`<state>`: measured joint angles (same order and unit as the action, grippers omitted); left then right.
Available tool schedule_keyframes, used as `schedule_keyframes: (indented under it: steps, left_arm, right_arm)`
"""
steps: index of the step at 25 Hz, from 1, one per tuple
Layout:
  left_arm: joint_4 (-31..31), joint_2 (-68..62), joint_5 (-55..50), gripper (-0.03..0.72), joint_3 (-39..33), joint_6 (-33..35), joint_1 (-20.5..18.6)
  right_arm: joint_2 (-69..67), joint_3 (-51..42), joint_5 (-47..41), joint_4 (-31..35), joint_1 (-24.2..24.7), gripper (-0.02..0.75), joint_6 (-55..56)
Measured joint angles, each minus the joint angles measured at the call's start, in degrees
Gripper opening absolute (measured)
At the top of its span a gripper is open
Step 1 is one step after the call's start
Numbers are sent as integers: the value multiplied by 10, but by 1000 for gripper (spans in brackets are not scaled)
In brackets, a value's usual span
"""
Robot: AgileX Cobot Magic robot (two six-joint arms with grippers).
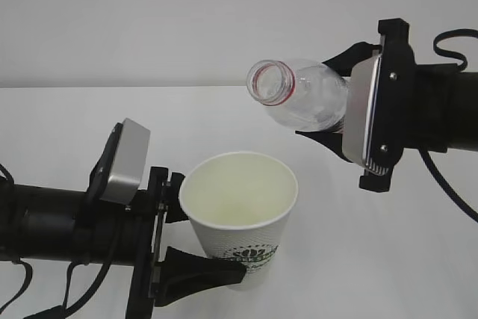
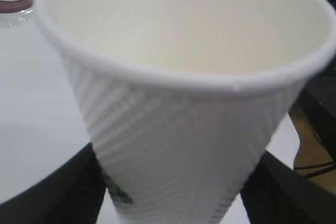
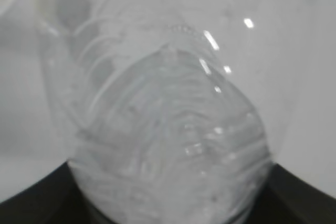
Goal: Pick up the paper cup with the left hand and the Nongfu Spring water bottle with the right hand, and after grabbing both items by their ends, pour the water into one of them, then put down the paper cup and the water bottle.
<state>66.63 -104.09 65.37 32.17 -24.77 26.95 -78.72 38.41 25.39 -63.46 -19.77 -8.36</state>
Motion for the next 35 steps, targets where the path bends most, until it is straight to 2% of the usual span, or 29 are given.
schedule_keyframes:
  steps: [6,15,28,35]
  left_arm:
    - [-1,0,0,546,0,41,17]
    - [-36,0,0,545,0,50,17]
    - [-37,0,0,545,0,50,17]
    - [-37,0,0,544,0,50,17]
  right_arm:
    - [0,0,0,0,0,503,-16]
    - [0,0,-1,4,0,503,-56]
    - [0,0,-6,97,0,503,-181]
    - [0,0,-8,121,0,503,-232]
